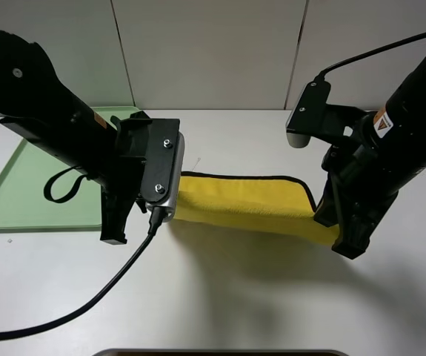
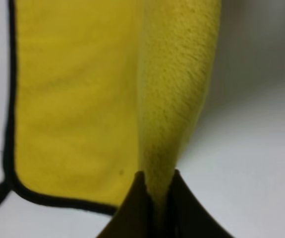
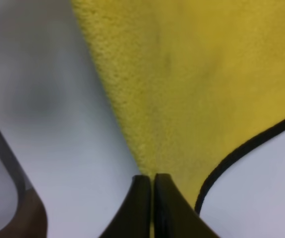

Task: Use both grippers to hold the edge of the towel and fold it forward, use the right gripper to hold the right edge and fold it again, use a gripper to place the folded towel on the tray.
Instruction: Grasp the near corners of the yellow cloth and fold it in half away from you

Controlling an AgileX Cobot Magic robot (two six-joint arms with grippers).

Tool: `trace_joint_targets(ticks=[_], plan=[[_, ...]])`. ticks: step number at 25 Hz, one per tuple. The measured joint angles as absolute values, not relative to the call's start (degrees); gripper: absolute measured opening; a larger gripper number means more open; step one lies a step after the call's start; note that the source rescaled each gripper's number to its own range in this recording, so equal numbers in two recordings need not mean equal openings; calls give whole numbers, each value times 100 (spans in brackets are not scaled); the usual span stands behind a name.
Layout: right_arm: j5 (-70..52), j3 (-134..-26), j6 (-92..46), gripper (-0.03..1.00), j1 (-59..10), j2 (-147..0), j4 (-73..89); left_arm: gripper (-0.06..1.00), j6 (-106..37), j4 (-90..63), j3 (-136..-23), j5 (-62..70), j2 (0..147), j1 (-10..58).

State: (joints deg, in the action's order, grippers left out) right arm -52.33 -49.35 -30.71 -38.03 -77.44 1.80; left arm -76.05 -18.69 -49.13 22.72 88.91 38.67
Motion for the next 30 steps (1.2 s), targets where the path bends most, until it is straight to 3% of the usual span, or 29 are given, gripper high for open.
trace_joint_targets(ticks=[19,30], plan=[[-4383,-4980,-2678,0,-3815,-8639,-480,0,-7272,-1657,-4894,704,10183,3805],[-4353,-5755,-2623,0,-3815,-9307,-800,0,-7230,-1639,-4894,-155,10560,3599]])
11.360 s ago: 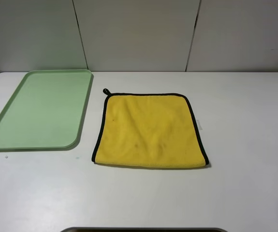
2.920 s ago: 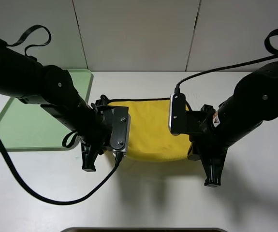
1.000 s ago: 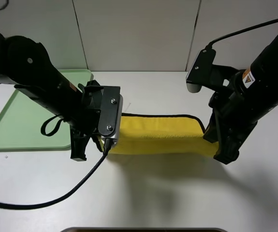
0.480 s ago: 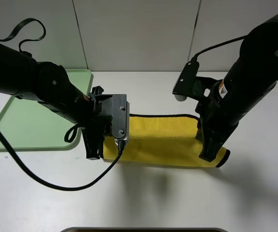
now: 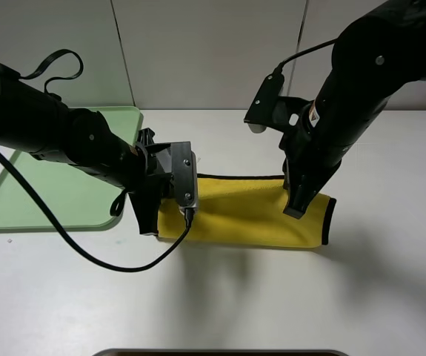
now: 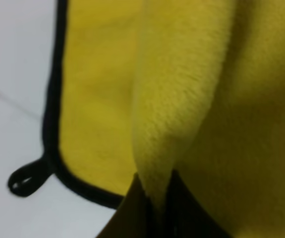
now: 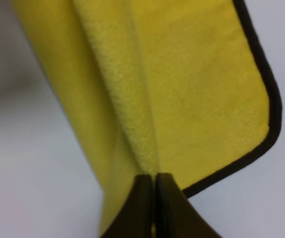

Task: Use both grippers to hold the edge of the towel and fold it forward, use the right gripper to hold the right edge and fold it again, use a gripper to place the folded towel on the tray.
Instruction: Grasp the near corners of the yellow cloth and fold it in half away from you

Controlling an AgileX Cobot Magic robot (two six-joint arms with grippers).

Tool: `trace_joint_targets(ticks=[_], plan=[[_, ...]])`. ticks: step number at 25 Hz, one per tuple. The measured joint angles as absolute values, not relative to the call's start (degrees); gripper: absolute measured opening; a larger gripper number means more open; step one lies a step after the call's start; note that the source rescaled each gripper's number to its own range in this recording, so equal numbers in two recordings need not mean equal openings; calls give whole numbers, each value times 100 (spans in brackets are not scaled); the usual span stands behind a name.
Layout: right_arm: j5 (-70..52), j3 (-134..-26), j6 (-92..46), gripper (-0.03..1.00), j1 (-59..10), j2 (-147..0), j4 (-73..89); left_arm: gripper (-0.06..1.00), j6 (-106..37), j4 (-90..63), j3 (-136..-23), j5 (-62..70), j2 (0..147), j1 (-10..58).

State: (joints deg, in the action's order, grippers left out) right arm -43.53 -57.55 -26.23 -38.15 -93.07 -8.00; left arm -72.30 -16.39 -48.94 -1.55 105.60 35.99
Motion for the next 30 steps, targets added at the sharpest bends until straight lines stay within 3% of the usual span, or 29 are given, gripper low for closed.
trace_joint_targets(ticks=[30], plan=[[-3448,-5756,-2601,0,-3815,-9528,-1963,0,-7231,-1639,-5316,-2184,11399,3497]])
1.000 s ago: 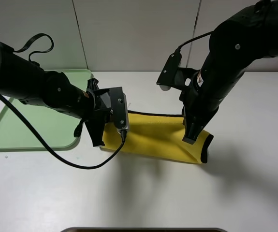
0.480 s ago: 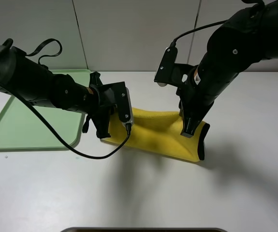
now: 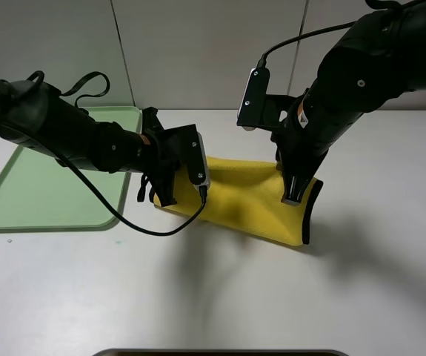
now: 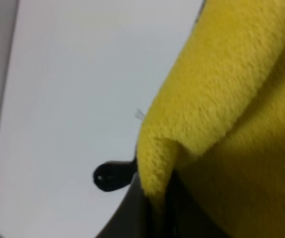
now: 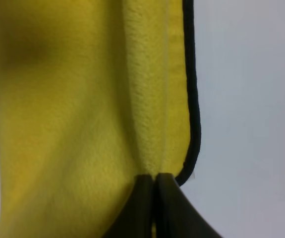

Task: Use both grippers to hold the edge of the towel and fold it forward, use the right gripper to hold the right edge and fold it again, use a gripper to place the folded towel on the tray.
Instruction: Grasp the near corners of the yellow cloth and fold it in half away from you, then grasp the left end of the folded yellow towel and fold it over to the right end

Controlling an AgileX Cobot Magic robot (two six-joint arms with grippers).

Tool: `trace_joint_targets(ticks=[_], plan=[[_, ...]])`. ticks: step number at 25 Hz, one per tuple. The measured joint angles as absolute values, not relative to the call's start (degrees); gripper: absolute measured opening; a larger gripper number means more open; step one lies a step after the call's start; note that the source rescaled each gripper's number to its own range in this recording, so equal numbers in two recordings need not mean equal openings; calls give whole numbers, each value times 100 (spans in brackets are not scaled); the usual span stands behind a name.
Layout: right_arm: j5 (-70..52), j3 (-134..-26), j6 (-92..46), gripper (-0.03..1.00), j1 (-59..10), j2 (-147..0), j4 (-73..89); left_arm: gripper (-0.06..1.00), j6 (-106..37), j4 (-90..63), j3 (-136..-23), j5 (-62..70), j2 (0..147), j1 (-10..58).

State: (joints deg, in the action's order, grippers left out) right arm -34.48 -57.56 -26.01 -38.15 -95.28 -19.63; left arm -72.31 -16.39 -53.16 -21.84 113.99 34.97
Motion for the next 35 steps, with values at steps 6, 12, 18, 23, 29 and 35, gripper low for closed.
trace_joint_targets(ticks=[6,12,18,23,29,35], plan=[[-3448,-5756,-2601,0,-3815,-9528,-1969,0,-7231,-1638,-5346,-2444,11427,3497],[-3448,-5756,-2601,0,-3815,-9528,-1980,1,-7236,-1638,-5346,-2458,11427,3497],[-3460,-5756,-2066,61,-3815,-9528,-2036,47,-7231,-1638,-5346,-2714,11427,3497],[-3478,-5756,-1253,97,-3815,-9528,-2657,91,-7012,-1638,-5346,-3092,11427,3497],[-3478,-5756,-1146,99,-3815,-9528,-2791,96,-6914,-1638,-5346,-3124,11427,3497],[-3521,-5756,-1006,100,-3815,-9501,-2759,96,-6914,-1638,-5346,-3124,11427,3490]])
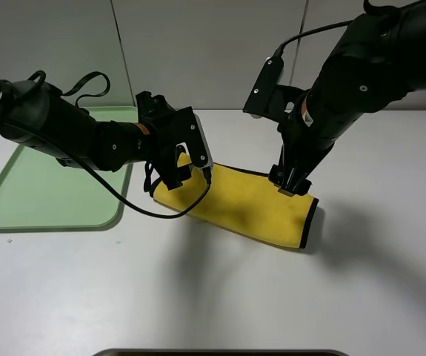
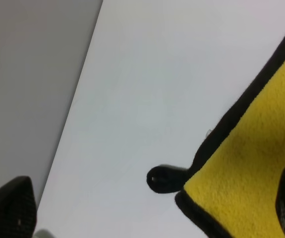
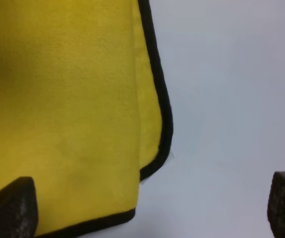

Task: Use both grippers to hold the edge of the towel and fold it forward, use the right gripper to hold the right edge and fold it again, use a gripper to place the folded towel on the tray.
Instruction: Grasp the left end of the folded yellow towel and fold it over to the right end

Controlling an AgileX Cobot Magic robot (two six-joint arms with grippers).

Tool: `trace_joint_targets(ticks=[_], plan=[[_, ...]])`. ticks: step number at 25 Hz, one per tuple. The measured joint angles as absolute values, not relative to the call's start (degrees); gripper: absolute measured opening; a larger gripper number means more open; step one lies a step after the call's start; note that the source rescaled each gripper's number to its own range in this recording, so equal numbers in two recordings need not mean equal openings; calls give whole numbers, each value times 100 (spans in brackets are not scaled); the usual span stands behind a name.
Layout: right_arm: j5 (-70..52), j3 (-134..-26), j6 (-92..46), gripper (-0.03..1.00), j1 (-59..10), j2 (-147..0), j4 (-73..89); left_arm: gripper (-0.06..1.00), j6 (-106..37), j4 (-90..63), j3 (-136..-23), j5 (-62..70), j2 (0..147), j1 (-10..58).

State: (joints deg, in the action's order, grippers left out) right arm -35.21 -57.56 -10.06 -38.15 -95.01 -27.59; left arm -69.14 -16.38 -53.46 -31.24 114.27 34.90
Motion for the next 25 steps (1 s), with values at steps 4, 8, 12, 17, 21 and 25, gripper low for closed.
trace_joint_targets(ticks=[4,8,12,17,21,25], plan=[[-3786,-5756,-464,100,-3815,-9174,-2736,96,-6914,-1638,-5346,-3124,11427,3490],[-4526,-5756,130,100,-3815,-8571,-2680,96,-6892,-1638,-5346,-3124,11427,3490],[-5197,-5756,338,100,-3815,-7648,-2493,96,-6758,-1638,-5346,-3124,11427,3490],[-5441,-5756,357,100,-3815,-6251,-1886,96,-6682,-1638,-5346,-3124,11427,3490],[-5499,-5682,373,100,-3815,-5082,-1541,96,-6676,-1638,-5346,-3124,11427,3490],[-5689,-5168,373,100,-3815,-3907,-1481,96,-6671,-1638,-5346,-3124,11427,3490]])
